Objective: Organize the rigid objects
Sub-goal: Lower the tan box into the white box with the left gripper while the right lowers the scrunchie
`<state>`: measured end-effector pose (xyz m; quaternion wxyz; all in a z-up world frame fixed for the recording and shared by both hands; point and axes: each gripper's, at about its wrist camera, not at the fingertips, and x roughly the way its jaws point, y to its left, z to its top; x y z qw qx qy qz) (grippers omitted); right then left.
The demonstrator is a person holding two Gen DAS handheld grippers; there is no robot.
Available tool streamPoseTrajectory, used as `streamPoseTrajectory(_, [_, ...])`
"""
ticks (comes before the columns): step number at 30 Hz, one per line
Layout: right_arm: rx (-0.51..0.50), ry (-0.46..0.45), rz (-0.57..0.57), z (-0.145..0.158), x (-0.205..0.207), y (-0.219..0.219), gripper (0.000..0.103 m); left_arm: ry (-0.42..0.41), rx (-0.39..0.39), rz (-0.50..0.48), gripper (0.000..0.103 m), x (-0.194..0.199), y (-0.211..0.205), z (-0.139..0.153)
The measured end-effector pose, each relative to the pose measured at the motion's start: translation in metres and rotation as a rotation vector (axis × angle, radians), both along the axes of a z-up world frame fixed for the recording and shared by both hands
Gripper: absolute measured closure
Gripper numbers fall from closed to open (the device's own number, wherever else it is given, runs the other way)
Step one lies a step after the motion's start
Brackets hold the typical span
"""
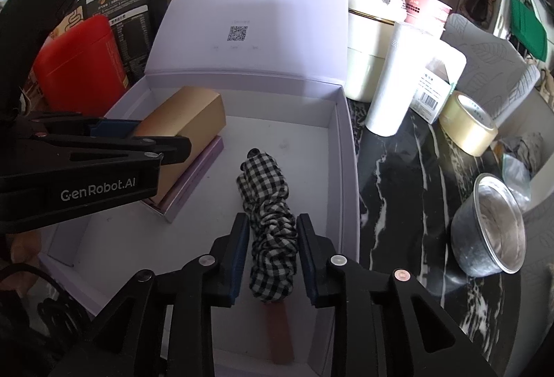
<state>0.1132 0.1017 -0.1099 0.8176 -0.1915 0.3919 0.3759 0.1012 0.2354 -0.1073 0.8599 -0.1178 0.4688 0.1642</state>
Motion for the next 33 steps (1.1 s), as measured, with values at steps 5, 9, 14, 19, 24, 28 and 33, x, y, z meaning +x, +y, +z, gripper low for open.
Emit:
streamPoseTrajectory(5, [0.009, -0.002, -0.006, 0.005, -0.001, -0.002, 0.070, 0.021, 0.003, -0.005, 0.058, 0.001, -0.001, 0.001])
streamPoseTrajectory(9, [0.010, -0.006, -0.016, 0.009, 0.000, -0.004, 0.069, 0.033, -0.001, -0.004, 0.040, 0.005, -0.002, 0.001])
streamPoseTrajectory(14, [0.029, -0.015, -0.026, 0.017, 0.001, -0.010, 0.066, 0.020, -0.002, 0.008, 0.025, 0.002, -0.003, 0.006])
streamPoseTrajectory(19, [0.046, -0.022, -0.042, 0.025, 0.003, -0.016, 0.066, 0.008, 0.002, 0.016, 0.025, -0.005, -0.002, 0.015])
streamPoseTrajectory(24, [0.053, -0.030, -0.049, 0.031, 0.002, -0.020, 0.066, -0.018, -0.006, 0.001, 0.025, -0.010, -0.005, 0.025])
streamPoseTrajectory(28, [0.059, -0.043, -0.055, 0.039, -0.001, -0.024, 0.066, -0.029, 0.002, 0.001, 0.025, -0.014, -0.007, 0.034])
streamPoseTrajectory(33, [0.073, -0.062, -0.064, 0.052, -0.004, -0.030, 0.066, -0.051, 0.019, 0.001, 0.025, -0.022, -0.013, 0.050])
